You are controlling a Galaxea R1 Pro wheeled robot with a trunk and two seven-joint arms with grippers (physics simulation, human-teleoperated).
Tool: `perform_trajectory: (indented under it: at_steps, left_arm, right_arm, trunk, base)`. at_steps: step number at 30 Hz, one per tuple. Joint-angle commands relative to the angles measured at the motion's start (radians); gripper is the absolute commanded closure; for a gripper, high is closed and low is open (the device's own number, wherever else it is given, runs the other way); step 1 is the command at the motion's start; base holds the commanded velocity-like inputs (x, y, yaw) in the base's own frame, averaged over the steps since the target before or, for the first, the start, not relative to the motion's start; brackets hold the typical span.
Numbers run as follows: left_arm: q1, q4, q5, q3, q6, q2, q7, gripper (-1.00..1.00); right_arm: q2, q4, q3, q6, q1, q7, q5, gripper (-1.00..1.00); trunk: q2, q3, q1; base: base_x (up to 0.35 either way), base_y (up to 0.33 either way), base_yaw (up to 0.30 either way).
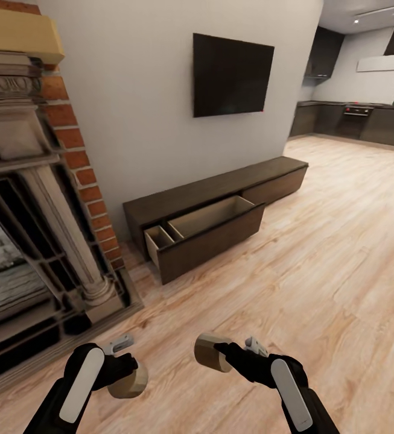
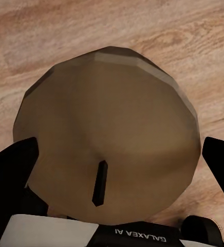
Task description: Place each of the two pumpkins and all three candles from the living room inside a cabinet in the living room (use any cabinet), then make sure every cabinet is closed, and position the cauldron so it is next to a table in the living room.
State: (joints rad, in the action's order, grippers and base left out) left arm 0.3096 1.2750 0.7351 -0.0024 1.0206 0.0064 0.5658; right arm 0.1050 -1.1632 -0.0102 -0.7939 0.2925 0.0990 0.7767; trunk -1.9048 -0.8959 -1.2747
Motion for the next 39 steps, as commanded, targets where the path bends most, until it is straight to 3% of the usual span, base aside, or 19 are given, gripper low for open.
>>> perform_trajectory:
  at_steps: [1, 39]
  left_arm:
    - [0.0, 0.001, 0.013, 0.0, 0.001, 0.0, 0.009, 1.0]
    - [0.0, 0.001, 0.013, -0.001, 0.001, 0.0, 0.009, 1.0]
  right_arm:
    - [0.001, -0.001, -0.001, -0.004, 0.001, 0.01, 0.012, 1.0]
    - [0.001, -0.001, -0.002, -0.004, 0.001, 0.01, 0.012, 1.0]
  trunk:
    - [0.0, -0.001, 0.0]
    - [0.0, -0.001, 0.0]
  base:
    - [-0.091, 0.033, -0.259]
    - [-0.004, 0.001, -0.267]
